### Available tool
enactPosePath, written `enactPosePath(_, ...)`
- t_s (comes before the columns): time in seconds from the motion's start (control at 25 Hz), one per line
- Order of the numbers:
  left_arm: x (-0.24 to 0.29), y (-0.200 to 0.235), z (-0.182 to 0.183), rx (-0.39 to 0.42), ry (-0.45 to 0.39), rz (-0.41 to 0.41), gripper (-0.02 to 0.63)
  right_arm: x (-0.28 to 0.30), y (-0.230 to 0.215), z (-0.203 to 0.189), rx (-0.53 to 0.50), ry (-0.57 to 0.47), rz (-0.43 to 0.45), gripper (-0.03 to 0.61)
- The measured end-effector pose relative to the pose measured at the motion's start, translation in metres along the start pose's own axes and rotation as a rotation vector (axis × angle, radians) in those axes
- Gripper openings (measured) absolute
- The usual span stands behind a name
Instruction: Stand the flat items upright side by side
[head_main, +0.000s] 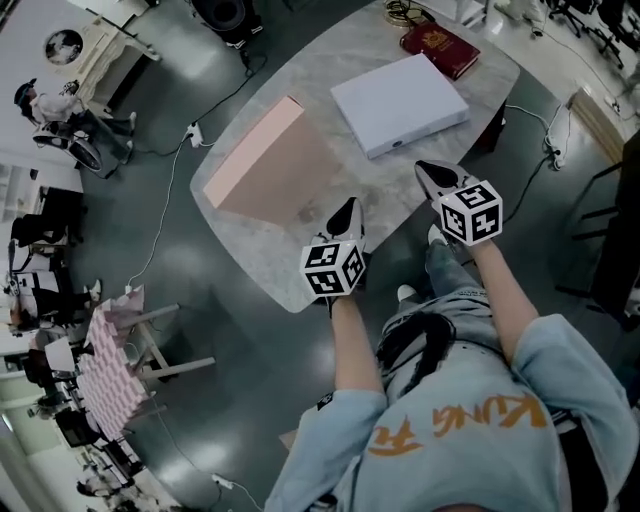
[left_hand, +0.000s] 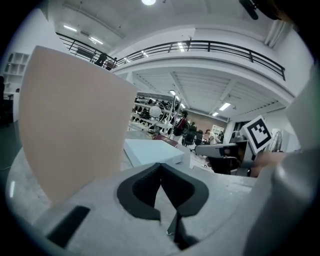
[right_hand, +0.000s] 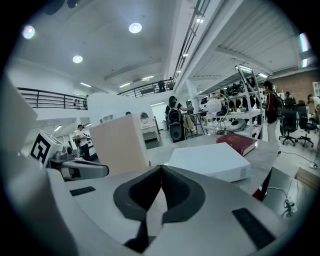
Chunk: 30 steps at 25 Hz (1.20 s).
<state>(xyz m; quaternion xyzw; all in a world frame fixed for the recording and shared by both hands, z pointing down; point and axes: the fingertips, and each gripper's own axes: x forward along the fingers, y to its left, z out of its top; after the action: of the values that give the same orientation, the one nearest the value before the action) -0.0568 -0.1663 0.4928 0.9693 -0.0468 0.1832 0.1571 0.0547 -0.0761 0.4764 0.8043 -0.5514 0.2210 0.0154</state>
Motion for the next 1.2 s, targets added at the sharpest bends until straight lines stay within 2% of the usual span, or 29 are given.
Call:
enactPosePath(0.2,0.047,-0.013,0.013,0.064,0.063,-0.055,0.012,0.004,-0.045,-0.002,0.076,-0.007,-0.067,0.002)
enactPosePath(0.76,0.177,-0.034,0.033,0.199,0.203,-0.140,0.012,0.011,-0.173,-0.023,0.254,0.025,-0.213,0.002)
enactPosePath(1.2,0.262,-0.042,0.044,0.367,0.314,-0.208,0.012,0.032,-0.221,-0.046,0.354,0.065,-0.225,0.002)
